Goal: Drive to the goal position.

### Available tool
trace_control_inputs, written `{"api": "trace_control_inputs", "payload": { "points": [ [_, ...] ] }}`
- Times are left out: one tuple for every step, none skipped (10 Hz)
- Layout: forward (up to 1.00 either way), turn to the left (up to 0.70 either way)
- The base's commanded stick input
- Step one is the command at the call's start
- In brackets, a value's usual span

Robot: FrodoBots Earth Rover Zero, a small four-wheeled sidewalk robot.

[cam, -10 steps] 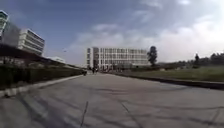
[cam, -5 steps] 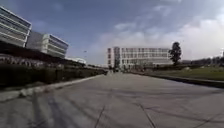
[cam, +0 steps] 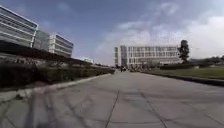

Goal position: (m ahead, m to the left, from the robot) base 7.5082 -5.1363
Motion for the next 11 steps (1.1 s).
{"api": "trace_control_inputs", "payload": {
  "points": [
    [0.70, 0.00],
    [0.70, 0.00],
    [0.70, 0.00],
    [0.70, 0.00],
    [0.70, 0.00],
    [0.70, 0.00],
    [0.70, 0.00],
    [0.70, 0.00],
    [0.70, 0.00],
    [0.70, 0.00],
    [0.70, 0.02]
  ]
}}
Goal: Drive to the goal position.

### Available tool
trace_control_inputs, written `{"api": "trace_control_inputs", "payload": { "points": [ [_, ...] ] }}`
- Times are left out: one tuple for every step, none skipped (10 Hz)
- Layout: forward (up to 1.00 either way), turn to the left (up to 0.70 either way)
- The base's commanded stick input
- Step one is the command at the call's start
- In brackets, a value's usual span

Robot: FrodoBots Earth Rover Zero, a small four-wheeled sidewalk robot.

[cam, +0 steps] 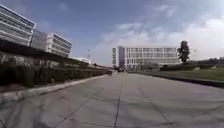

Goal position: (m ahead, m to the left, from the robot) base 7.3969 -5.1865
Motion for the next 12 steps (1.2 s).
{"api": "trace_control_inputs", "payload": {
  "points": [
    [0.70, 0.10],
    [0.70, 0.20],
    [0.70, 0.34],
    [0.70, 0.35],
    [0.70, 0.33],
    [0.70, 0.20],
    [0.70, 0.06],
    [0.70, 0.00],
    [0.70, 0.00],
    [0.70, 0.00],
    [0.70, 0.00],
    [0.70, 0.00]
  ]
}}
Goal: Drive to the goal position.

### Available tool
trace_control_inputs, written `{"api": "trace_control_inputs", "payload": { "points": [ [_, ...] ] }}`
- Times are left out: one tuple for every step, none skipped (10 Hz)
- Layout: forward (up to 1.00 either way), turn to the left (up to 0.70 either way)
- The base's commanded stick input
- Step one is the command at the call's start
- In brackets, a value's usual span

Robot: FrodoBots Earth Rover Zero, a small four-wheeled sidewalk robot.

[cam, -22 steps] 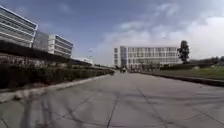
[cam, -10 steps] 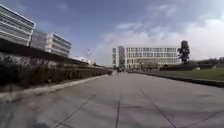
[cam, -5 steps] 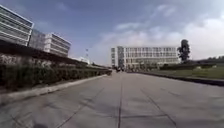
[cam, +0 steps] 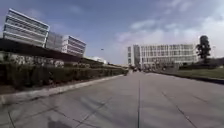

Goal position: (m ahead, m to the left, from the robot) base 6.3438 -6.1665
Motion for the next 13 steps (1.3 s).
{"api": "trace_control_inputs", "payload": {
  "points": [
    [0.70, -0.07],
    [0.70, -0.21],
    [0.70, -0.34],
    [0.70, -0.35],
    [0.70, -0.35],
    [0.70, -0.35],
    [0.70, -0.35],
    [0.70, -0.35],
    [0.70, -0.35],
    [0.70, -0.35],
    [0.70, -0.35],
    [0.70, -0.35],
    [0.70, -0.29]
  ]
}}
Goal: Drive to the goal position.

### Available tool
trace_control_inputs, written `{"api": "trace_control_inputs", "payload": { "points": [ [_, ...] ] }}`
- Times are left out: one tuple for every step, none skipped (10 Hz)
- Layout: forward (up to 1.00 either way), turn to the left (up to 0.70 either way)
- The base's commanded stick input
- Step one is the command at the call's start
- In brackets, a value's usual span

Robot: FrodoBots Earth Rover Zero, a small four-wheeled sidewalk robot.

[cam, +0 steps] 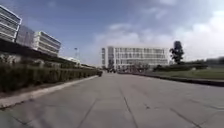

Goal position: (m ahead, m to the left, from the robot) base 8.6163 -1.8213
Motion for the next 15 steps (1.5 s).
{"api": "trace_control_inputs", "payload": {
  "points": [
    [0.70, -0.17],
    [0.70, -0.06],
    [0.70, 0.00],
    [0.70, 0.00],
    [0.70, 0.00],
    [0.70, 0.00],
    [0.70, 0.00],
    [0.70, 0.00],
    [0.70, 0.00],
    [0.70, 0.00],
    [0.70, 0.00],
    [0.70, 0.00],
    [0.70, 0.00],
    [0.70, 0.00],
    [0.70, 0.00]
  ]
}}
